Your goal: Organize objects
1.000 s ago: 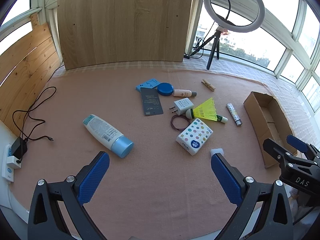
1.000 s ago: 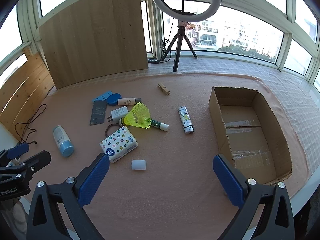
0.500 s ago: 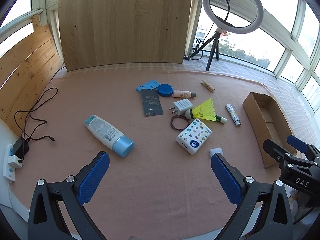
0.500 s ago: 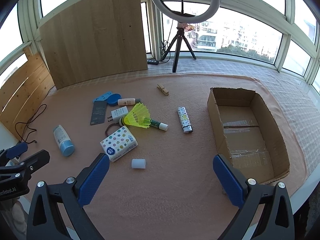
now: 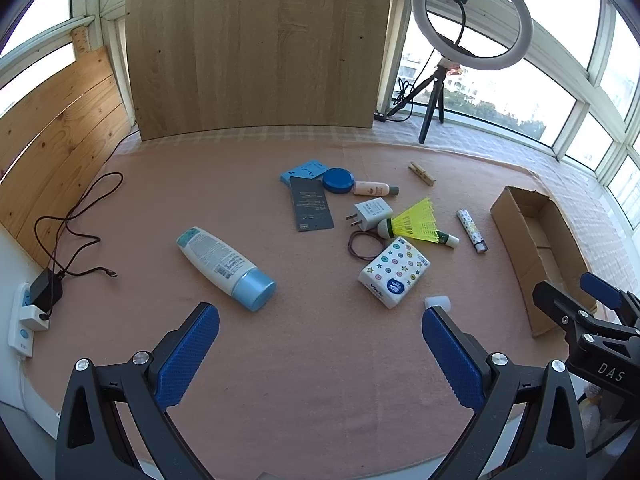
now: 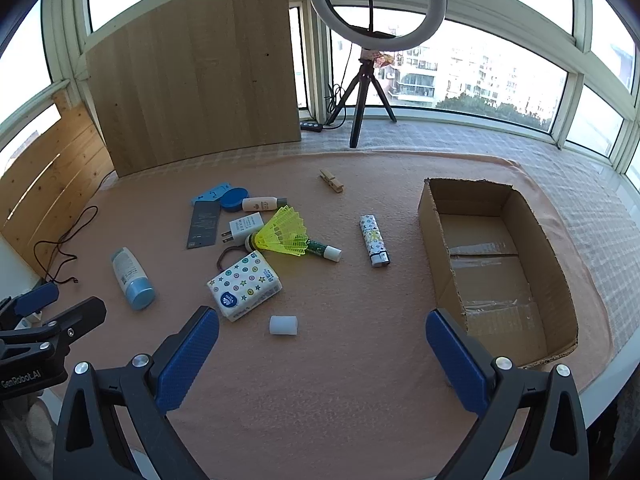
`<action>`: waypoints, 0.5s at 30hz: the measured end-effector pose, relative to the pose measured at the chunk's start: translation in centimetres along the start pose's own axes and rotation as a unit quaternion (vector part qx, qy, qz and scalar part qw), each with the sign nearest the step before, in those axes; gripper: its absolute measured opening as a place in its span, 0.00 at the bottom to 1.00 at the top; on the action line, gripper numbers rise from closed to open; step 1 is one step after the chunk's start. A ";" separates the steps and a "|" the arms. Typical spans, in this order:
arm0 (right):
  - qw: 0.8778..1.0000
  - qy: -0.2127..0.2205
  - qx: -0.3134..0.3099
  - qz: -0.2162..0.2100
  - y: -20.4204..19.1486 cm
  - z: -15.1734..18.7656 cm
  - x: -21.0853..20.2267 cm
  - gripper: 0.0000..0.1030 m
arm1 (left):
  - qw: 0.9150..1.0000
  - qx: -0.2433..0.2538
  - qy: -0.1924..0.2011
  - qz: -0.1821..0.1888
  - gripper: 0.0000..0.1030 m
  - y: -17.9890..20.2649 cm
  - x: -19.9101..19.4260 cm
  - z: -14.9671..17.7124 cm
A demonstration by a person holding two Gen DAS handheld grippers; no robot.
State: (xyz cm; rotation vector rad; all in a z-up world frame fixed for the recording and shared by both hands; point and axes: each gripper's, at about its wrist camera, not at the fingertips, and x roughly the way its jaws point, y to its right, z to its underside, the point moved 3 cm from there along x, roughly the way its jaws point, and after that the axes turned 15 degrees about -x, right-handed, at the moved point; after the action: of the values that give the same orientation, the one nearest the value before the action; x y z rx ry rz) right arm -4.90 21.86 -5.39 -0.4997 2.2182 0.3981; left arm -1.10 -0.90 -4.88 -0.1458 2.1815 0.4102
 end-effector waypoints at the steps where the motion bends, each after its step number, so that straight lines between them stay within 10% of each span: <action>1: 1.000 0.000 0.000 0.000 0.0 0.0 0.0 0.99 | 1.000 -0.001 0.000 0.000 0.99 0.0 0.0 0.0; 15: 1.000 -0.012 -0.003 -0.014 0.2 0.0 1.2 0.99 | 1.000 -0.008 -0.009 -0.002 0.99 -0.2 1.0 0.1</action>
State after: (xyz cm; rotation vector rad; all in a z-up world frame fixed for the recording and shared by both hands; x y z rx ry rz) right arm -5.71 21.75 -6.23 -0.5265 2.1853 0.3938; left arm -1.58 -0.99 -5.76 -0.1548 2.1612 0.4250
